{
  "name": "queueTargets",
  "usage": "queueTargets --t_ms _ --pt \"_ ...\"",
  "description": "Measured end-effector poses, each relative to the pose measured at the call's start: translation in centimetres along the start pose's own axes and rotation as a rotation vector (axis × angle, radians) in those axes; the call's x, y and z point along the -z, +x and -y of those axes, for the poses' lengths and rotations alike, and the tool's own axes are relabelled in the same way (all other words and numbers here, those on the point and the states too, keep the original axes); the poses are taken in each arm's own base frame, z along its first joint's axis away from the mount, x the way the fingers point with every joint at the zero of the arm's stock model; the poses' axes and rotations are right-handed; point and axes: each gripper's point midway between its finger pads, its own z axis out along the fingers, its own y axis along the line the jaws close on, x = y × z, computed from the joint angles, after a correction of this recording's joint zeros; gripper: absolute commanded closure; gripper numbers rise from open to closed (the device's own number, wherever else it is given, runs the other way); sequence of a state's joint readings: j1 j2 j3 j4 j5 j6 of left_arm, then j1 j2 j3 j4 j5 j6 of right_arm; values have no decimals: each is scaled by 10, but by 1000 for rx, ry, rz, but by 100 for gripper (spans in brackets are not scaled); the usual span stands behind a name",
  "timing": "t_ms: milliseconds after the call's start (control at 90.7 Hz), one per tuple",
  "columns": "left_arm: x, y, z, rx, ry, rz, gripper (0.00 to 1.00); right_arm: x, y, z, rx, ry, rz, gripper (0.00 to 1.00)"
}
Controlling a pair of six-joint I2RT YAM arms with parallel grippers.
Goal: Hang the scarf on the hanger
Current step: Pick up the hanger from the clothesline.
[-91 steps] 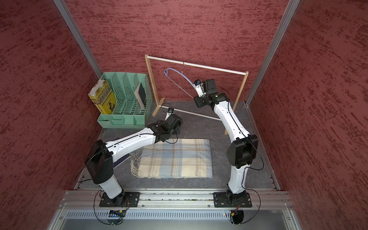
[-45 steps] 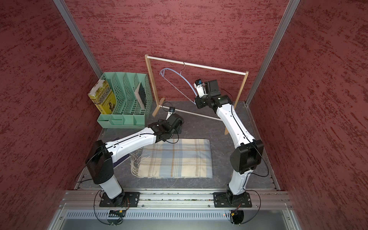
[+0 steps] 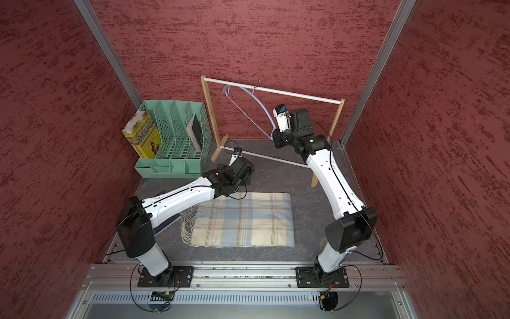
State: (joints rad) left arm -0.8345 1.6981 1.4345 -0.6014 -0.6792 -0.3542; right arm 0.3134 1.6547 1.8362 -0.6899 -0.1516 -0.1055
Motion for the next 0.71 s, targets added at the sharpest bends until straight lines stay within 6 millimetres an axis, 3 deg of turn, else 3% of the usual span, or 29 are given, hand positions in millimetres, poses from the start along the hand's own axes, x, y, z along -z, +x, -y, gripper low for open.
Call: queueTargets --t_ms 132,463,606,705 --pt "12 -8 0 -2 16 21 0 0 14 1 -6 24 -14 100" --pt "68 -47 12 25 137 129 0 -3 95 -6 -37 87 -122 100" --pt "86 -70 10 66 168 172 0 5 121 -23 1 139 -125 100" --pt "99 -90 8 97 190 204 0 15 130 -47 64 186 -71 100"
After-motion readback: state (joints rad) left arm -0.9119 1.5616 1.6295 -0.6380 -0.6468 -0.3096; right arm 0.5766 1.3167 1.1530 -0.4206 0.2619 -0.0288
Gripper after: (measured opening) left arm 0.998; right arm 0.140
